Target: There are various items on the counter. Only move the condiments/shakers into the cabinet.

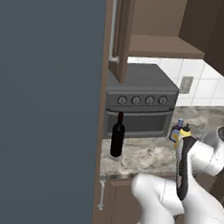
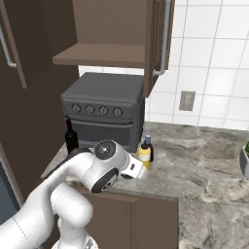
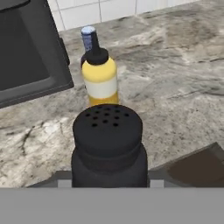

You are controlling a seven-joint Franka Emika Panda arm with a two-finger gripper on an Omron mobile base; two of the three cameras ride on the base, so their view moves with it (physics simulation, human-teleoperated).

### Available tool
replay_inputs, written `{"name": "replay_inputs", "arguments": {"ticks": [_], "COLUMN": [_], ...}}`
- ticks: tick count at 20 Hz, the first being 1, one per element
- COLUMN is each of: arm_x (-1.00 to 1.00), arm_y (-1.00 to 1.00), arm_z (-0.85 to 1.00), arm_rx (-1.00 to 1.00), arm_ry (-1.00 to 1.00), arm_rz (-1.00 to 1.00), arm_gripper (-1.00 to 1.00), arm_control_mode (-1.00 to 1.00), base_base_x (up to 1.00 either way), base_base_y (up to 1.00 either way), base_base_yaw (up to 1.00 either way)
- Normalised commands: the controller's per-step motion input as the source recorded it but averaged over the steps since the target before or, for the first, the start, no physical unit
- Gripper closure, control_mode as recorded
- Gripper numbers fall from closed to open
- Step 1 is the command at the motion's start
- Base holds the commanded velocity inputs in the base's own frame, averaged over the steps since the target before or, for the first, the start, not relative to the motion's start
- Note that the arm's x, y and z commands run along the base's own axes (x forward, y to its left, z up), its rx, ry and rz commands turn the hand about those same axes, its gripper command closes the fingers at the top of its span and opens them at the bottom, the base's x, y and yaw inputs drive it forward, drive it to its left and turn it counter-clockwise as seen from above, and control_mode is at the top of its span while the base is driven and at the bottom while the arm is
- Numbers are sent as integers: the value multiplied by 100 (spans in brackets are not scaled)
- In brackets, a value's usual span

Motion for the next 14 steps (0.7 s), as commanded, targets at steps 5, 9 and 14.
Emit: {"name": "replay_inputs", "arguments": {"ticks": [5,9,14], "arm_x": [-49,-25,-8], "arm_y": [27,33,29], "arm_z": [100,100,100], "arm_rx": [0,-3,-5], "arm_ry": [-11,-7,-4], "arm_rz": [18,20,17], "arm_gripper": [100,100,100], "arm_control_mode": [-100,-100,-100], "base_base_x": [0,0,0], "base_base_y": [0,0,0], "base_base_yaw": [0,0,0]}}
